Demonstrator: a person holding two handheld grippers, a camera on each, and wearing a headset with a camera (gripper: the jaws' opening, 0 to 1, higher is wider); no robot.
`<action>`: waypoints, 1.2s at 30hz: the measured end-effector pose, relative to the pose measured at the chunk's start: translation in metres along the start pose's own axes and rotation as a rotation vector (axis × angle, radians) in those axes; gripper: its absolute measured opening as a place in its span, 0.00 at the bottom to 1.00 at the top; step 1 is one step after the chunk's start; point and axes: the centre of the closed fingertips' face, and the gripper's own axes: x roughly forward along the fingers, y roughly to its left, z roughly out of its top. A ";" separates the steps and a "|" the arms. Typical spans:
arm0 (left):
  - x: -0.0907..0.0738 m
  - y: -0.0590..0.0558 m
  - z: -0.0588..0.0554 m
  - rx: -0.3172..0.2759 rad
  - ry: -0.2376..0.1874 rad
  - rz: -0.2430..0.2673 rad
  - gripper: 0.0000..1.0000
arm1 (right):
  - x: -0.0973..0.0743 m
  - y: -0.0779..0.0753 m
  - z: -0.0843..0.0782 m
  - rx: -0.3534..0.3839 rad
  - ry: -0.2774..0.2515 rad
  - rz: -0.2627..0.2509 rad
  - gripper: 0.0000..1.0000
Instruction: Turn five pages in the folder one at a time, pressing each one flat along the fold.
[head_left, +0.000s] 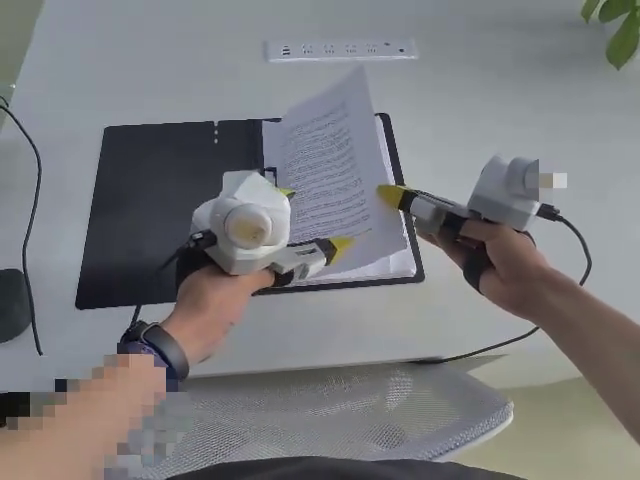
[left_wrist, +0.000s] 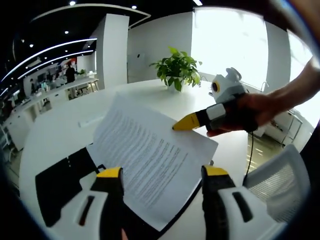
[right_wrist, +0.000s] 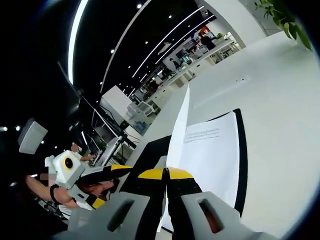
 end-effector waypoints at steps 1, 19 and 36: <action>-0.003 0.001 -0.001 0.001 0.003 0.000 0.62 | 0.002 0.003 0.001 -0.004 0.000 0.007 0.00; -0.082 0.045 -0.016 -0.086 -0.036 0.116 0.73 | 0.048 0.079 0.004 -0.057 0.003 0.178 0.00; -0.141 0.071 -0.029 -0.153 -0.073 0.220 0.78 | 0.112 0.146 -0.018 -0.103 0.081 0.306 0.00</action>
